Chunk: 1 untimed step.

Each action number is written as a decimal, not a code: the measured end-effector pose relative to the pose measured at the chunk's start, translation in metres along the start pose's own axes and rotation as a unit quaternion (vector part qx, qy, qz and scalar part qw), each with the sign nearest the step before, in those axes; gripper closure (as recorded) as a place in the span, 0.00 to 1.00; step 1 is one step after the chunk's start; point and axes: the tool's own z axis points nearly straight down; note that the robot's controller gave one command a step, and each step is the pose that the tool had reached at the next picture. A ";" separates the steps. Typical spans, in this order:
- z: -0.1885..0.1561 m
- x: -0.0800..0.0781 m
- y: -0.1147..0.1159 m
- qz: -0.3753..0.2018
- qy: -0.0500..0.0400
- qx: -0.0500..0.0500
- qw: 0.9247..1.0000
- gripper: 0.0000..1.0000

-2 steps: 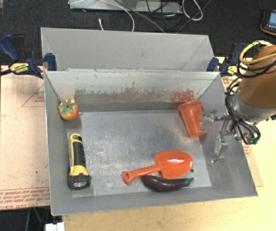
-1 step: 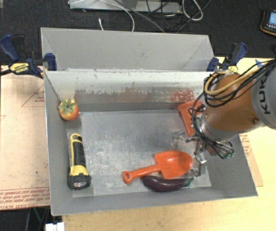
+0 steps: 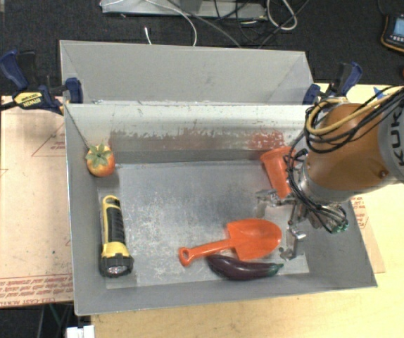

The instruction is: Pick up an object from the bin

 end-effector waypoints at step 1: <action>0.025 -0.004 0.043 -0.069 0.002 -0.003 0.998 0.00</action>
Offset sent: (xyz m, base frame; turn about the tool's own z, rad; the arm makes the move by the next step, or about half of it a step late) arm -0.0030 0.0199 -0.0541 -0.1641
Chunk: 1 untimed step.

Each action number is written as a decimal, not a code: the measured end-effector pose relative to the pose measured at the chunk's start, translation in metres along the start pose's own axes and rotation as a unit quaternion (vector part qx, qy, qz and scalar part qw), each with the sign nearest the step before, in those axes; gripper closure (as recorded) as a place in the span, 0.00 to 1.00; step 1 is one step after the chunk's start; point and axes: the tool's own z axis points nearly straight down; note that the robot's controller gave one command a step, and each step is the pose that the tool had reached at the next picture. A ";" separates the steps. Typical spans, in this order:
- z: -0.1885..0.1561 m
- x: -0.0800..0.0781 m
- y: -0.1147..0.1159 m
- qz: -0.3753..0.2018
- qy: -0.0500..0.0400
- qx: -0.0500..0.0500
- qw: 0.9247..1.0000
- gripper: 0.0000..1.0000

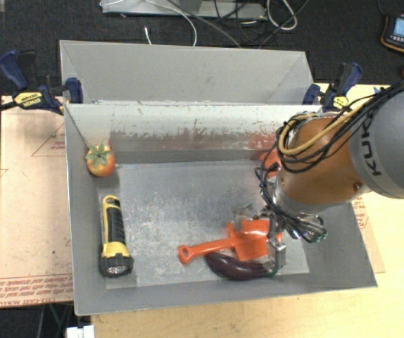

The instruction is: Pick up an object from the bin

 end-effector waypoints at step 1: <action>0.027 0.003 -0.023 -0.012 -0.003 0.004 1.000 0.00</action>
Offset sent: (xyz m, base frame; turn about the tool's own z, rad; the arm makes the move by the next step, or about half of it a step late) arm 0.0039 -0.0214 -0.0292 -0.1017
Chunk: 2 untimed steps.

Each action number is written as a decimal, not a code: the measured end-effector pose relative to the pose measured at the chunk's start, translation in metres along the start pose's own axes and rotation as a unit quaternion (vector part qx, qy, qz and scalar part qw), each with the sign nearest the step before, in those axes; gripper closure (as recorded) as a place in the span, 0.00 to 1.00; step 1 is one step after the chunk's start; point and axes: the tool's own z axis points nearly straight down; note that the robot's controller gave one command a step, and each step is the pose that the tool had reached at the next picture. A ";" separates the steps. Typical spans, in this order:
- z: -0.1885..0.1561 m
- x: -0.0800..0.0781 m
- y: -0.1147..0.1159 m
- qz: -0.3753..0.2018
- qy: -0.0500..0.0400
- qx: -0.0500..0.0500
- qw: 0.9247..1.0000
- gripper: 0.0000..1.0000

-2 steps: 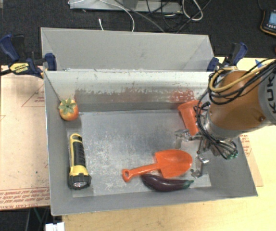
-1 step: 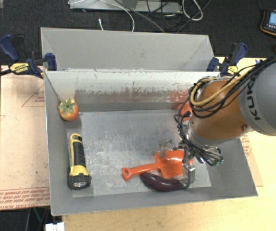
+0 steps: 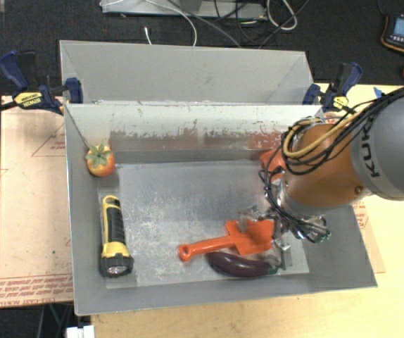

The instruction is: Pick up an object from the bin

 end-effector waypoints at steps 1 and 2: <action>-0.005 0.000 -0.001 -0.019 -0.001 0.001 1.000 1.00; -0.005 0.000 -0.001 -0.024 -0.001 0.001 1.000 1.00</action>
Offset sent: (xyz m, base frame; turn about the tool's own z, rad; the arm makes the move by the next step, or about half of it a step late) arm 0.0000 0.0000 0.0000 0.0000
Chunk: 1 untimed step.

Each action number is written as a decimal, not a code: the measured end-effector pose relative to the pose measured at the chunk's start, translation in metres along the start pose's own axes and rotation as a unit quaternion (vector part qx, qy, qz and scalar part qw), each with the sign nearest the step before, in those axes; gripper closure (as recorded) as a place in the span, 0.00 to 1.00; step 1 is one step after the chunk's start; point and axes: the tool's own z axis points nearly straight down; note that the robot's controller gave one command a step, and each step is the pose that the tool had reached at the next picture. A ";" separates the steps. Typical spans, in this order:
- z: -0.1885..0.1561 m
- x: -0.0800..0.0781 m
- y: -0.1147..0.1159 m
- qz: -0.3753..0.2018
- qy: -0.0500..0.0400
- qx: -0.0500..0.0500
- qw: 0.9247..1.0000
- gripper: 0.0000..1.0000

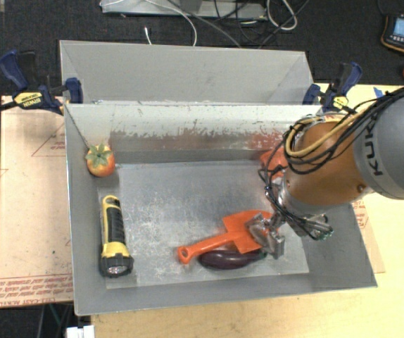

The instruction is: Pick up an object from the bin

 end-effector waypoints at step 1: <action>-0.008 0.000 0.001 -0.001 -0.001 0.000 1.000 1.00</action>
Offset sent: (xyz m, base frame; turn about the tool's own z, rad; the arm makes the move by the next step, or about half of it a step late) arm -0.0005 0.0002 0.0043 -0.0022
